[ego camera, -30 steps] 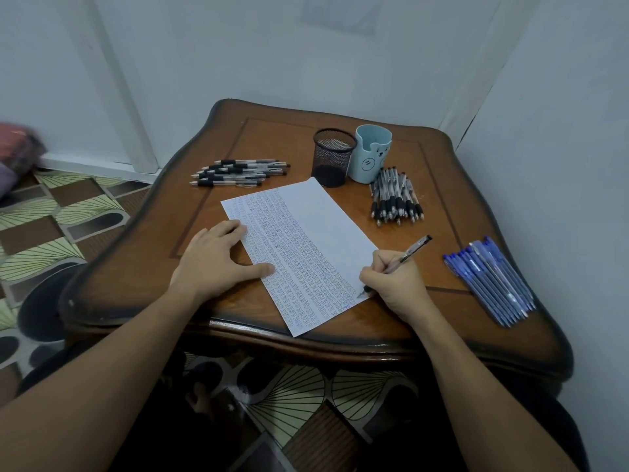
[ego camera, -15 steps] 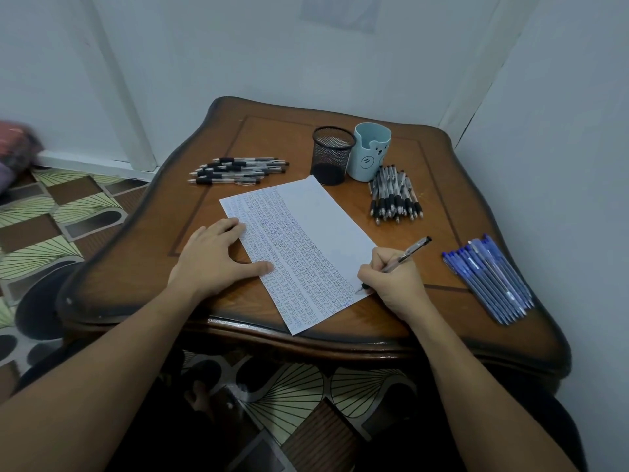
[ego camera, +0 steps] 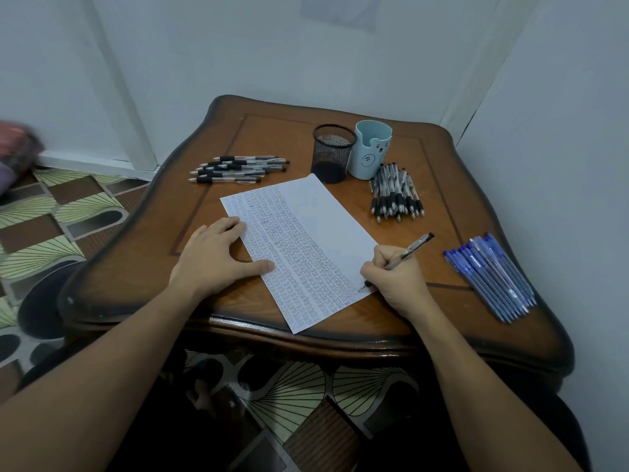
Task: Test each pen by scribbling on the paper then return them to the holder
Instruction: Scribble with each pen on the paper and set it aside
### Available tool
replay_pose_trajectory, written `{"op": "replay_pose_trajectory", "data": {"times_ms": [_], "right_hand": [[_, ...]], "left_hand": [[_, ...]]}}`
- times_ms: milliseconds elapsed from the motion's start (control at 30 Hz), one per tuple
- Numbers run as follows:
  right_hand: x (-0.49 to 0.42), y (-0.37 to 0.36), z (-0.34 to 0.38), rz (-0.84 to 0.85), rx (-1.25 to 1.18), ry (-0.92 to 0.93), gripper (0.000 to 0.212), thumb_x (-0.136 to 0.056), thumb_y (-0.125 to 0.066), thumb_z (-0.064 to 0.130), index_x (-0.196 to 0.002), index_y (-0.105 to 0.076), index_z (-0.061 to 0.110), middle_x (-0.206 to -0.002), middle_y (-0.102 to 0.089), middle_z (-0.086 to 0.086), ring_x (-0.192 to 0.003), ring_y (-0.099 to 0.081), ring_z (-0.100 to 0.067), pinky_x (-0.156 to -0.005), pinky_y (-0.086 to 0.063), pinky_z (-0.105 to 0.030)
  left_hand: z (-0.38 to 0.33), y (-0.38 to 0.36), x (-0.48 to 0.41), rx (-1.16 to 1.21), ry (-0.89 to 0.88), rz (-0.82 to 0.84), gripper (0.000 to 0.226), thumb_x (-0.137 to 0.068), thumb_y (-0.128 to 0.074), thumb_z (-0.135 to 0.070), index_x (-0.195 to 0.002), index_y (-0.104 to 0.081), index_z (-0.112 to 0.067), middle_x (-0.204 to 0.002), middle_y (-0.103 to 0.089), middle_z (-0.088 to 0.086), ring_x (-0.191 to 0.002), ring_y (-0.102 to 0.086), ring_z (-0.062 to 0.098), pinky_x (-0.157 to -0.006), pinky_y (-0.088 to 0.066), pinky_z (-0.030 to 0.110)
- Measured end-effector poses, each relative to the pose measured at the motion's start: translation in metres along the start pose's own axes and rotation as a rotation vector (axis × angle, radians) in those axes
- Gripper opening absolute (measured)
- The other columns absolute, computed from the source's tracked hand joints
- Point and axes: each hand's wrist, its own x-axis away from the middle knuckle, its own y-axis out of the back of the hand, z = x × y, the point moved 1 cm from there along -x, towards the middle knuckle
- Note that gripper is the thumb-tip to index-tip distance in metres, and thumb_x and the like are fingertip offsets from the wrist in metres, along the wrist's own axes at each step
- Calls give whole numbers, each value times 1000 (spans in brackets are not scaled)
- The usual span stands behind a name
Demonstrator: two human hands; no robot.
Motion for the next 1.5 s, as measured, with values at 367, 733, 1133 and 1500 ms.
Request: {"op": "replay_pose_trajectory", "data": {"times_ms": [367, 733, 1133, 1500], "right_hand": [[0, 0, 2, 36, 10, 4, 41, -74, -60, -9, -53, -32, 12, -52, -25, 3, -45, -31, -8, -48, -38, -21], [2, 1, 4, 18, 0, -12, 38, -68, -61, 5, -50, -31, 18, -51, -26, 3, -50, -30, -15, -54, -33, -30], [0, 1, 2, -15, 19, -2, 43, -79, -61, -12, -54, -34, 10, -50, -27, 2, -43, -31, -4, -47, -34, -17], [-9, 9, 7, -148, -474, -214, 42, -107, -40, 21, -67, -49, 13, -48, -45, -3, -50, -41, -17, -54, -37, -27]], "left_hand": [[-4, 3, 1, -13, 2, 16, 117, -55, -43, -92, -149, -34, -24, -158, -25, -8, -144, -20, 12, -119, -6, 37], [-3, 3, 1, -21, 4, 29, 119, -53, -41, -94, -150, -33, -25, -158, -24, -8, -144, -19, 12, -119, -5, 36], [-2, 3, 1, -4, 2, 20, 124, -48, -36, -96, -149, -34, -24, -158, -24, -9, -145, -18, 12, -119, -4, 35], [-4, 4, 3, 6, 0, 13, 124, -48, -35, -96, -150, -33, -25, -158, -23, -9, -145, -17, 12, -119, -4, 36]]}}
